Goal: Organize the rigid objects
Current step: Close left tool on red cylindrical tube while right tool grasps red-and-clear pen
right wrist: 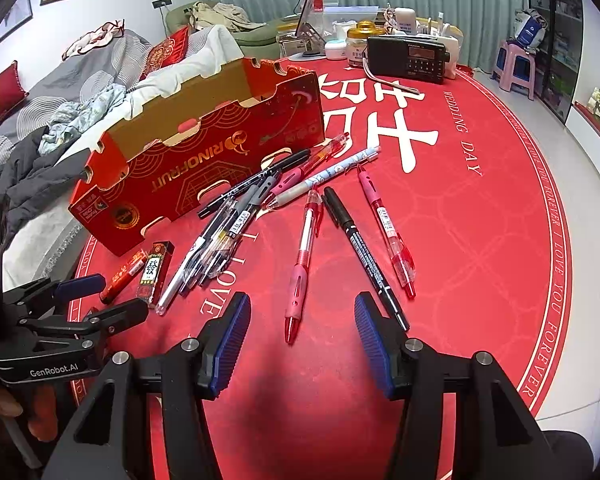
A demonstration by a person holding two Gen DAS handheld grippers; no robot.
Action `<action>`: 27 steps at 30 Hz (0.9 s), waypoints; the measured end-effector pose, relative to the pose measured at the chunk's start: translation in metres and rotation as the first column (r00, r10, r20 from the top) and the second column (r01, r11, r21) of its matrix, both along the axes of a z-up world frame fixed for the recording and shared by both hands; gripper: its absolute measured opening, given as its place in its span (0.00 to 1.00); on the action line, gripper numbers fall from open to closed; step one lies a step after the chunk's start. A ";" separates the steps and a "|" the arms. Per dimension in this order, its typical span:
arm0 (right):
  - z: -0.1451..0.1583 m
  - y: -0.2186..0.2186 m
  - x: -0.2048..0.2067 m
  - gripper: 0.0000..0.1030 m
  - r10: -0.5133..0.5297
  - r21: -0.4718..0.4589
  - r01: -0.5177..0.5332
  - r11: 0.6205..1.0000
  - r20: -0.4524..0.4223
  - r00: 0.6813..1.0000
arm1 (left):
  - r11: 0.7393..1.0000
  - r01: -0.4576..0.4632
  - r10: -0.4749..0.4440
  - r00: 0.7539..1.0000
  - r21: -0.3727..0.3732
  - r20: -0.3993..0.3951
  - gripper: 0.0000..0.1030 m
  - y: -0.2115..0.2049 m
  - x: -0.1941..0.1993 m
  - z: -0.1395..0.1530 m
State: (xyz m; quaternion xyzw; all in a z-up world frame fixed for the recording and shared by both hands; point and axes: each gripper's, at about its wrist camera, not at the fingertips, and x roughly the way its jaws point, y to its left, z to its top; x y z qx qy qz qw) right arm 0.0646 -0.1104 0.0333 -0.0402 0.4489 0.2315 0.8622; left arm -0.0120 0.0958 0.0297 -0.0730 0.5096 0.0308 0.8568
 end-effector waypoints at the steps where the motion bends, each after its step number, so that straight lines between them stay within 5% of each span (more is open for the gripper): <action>1: 0.000 0.001 0.001 0.54 0.000 -0.001 0.000 1.000 -0.001 1.000 | 1.000 0.000 0.000 1.000 0.001 -0.001 0.83 0.001 0.000 0.000; 5: 0.000 0.005 0.003 0.56 0.008 -0.009 -0.008 1.000 -0.005 1.000 | 1.000 0.003 -0.003 1.000 -0.002 -0.012 0.83 0.005 0.003 -0.001; 8: 0.000 0.007 0.004 0.67 0.009 -0.010 -0.009 1.000 0.001 1.000 | 1.000 -0.003 0.003 1.000 -0.014 -0.020 0.83 0.010 0.005 -0.003; 27: -0.010 0.023 0.018 0.67 0.025 -0.045 -0.026 0.999 -0.030 0.999 | 0.998 0.012 -0.016 0.998 -0.059 -0.053 0.79 0.030 0.010 -0.015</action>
